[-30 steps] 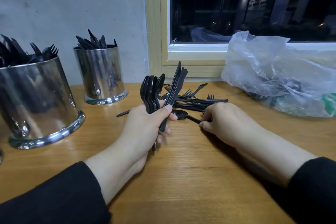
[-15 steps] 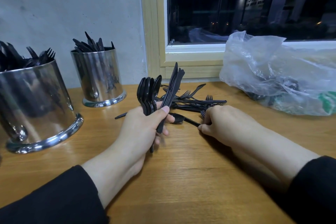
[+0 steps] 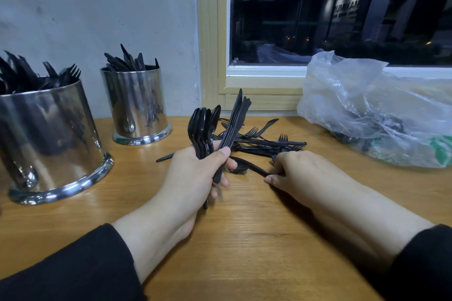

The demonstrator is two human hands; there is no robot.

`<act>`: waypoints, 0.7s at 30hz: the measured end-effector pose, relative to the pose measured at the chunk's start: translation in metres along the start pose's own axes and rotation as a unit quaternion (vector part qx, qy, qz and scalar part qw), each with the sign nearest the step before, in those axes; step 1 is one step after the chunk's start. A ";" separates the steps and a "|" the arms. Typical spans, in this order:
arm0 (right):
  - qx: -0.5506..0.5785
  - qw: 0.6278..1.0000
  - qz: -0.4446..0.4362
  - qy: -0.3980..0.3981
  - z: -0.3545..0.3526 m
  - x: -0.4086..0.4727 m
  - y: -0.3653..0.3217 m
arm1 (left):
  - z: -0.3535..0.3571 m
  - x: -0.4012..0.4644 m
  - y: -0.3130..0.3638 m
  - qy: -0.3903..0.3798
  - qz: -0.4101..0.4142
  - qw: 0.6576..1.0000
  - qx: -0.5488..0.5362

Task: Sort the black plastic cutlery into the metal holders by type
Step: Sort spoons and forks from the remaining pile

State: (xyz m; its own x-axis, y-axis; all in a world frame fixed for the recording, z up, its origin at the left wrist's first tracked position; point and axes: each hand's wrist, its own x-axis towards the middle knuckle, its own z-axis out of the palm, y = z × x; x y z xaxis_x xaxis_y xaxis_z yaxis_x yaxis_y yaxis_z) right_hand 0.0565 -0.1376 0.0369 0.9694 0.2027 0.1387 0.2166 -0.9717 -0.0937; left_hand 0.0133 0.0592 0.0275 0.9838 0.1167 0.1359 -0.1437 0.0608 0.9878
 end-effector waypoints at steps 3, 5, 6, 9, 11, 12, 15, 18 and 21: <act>-0.002 1.000 0.000 -0.010 -0.004 -0.001 -0.003 | 0.000 0.001 -0.001 0.001 0.003 1.000 0.001; -0.026 1.000 0.000 -0.012 -0.007 -0.003 -0.006 | 0.000 0.001 -0.002 0.001 0.004 1.000 0.002; -0.036 0.999 0.000 -0.016 -0.008 -0.004 -0.007 | 0.000 0.001 -0.003 0.001 0.005 1.000 0.002; -0.058 0.998 0.001 -0.025 -0.009 -0.005 -0.011 | -0.001 0.001 -0.003 0.002 0.006 1.000 0.004; -0.065 0.998 0.000 -0.022 -0.009 -0.006 -0.014 | -0.001 0.001 -0.003 0.003 0.005 1.000 0.005; -0.061 0.998 0.002 -0.018 -0.010 -0.006 -0.015 | -0.001 0.001 -0.003 0.004 0.005 1.000 0.005; -0.047 0.999 0.009 0.000 -0.016 -0.009 -0.016 | -0.001 0.001 -0.003 0.012 0.004 1.000 0.003; 0.017 0.999 0.015 0.037 -0.020 -0.012 -0.016 | -0.001 0.002 -0.003 0.022 0.003 1.000 0.000; 0.259 0.960 0.014 0.107 -0.023 -0.014 -0.015 | 0.000 0.000 -0.004 0.025 0.002 1.000 -0.001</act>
State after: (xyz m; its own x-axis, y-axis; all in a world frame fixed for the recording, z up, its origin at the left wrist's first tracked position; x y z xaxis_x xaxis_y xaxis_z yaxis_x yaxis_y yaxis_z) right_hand 0.0371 -0.1287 0.0591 0.9417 0.0944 0.3228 0.2733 -0.7743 -0.5707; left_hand 0.0142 0.0587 0.0241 0.9768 0.1654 0.1361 -0.1481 0.0622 0.9870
